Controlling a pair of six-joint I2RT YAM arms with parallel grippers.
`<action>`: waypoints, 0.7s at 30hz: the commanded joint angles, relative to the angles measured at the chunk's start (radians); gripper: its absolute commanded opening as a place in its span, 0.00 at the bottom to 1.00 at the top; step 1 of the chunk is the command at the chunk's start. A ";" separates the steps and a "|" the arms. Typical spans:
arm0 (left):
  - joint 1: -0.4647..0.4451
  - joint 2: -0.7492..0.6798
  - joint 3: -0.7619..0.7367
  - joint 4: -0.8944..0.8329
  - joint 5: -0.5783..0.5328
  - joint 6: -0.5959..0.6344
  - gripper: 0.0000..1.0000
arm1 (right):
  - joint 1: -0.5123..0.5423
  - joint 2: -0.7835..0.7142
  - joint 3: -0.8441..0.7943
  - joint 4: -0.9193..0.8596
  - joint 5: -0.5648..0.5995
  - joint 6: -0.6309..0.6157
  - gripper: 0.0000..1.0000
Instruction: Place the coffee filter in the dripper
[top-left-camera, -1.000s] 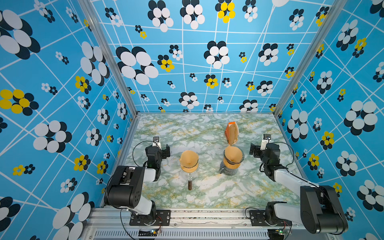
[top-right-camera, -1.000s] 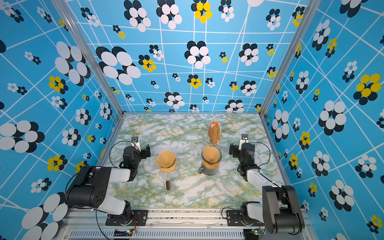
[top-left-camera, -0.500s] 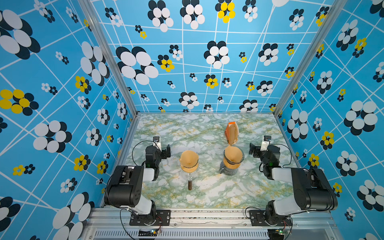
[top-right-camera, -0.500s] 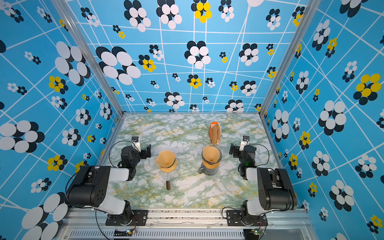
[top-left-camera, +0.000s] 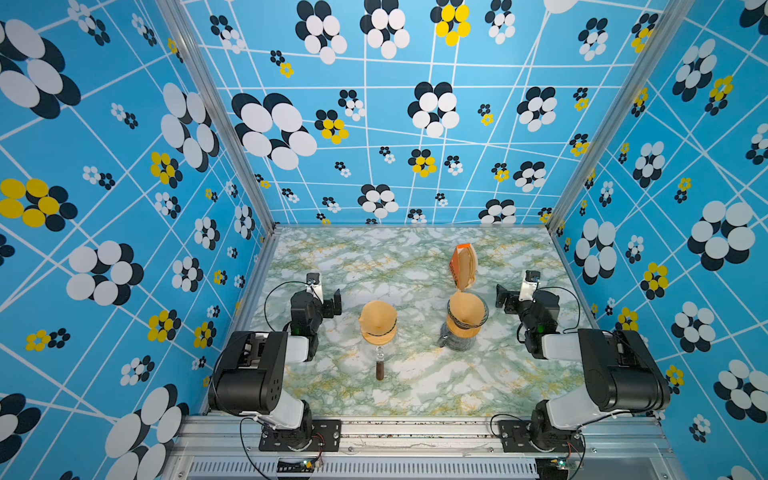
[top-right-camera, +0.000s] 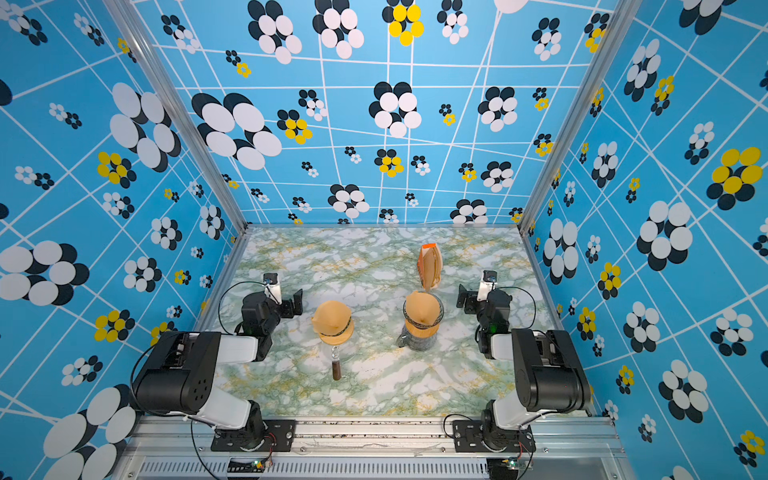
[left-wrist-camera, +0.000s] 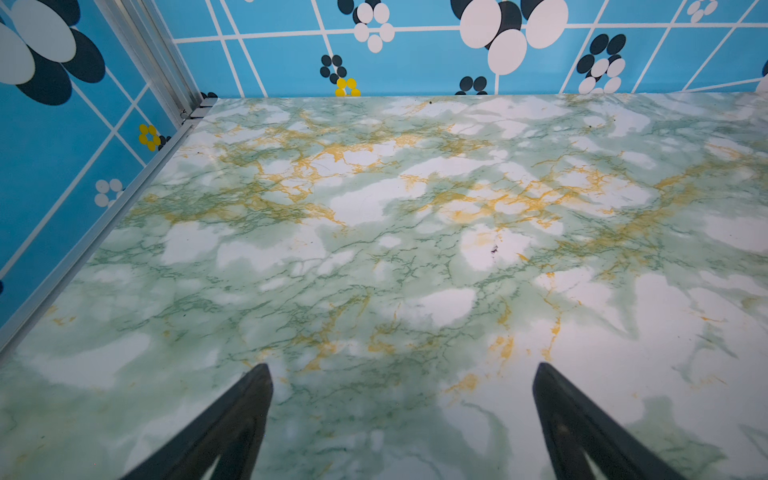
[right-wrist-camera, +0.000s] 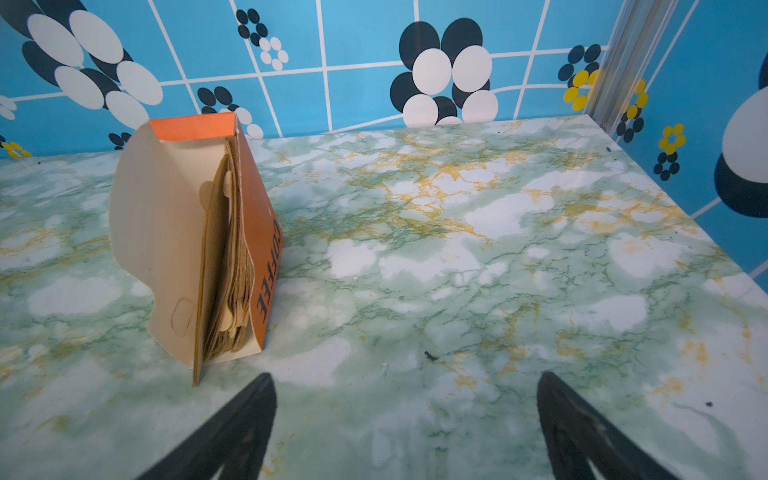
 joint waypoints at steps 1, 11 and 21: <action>0.008 0.008 0.027 0.000 0.016 0.001 0.99 | -0.002 0.010 -0.013 0.037 0.010 0.005 0.99; 0.008 0.008 0.027 0.000 0.016 0.000 0.99 | -0.002 0.011 -0.009 0.031 -0.029 -0.013 0.99; 0.009 0.009 0.028 0.000 0.016 -0.001 0.99 | -0.002 0.011 -0.011 0.035 -0.029 -0.012 0.99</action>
